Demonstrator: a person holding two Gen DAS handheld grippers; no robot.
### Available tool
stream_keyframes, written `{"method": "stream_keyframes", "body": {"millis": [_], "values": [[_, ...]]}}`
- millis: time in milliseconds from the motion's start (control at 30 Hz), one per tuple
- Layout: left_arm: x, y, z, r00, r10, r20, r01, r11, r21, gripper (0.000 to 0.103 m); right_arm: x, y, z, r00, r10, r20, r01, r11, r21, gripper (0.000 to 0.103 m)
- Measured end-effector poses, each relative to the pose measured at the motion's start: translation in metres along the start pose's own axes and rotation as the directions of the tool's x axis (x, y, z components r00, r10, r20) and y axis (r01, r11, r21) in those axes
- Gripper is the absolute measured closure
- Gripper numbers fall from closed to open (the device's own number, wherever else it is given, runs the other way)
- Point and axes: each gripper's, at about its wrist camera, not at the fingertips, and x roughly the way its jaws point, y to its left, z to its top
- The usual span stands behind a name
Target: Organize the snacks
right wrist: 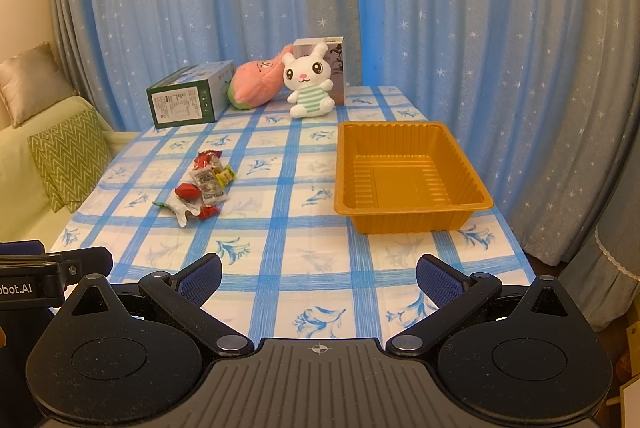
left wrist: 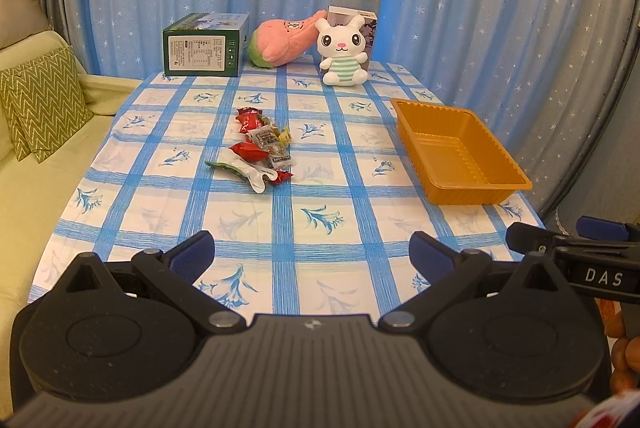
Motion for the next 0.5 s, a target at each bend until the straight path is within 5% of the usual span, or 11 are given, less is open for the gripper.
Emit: {"method": "stream_keyframes", "body": {"millis": [500], "values": [[0.023, 0.042, 0.020, 1.000, 0.029, 0.010, -0.029, 0.999, -0.045, 0.000, 0.025, 0.001, 0.011, 0.998, 0.040, 0.049, -0.041, 0.999, 0.006, 0.000]]}}
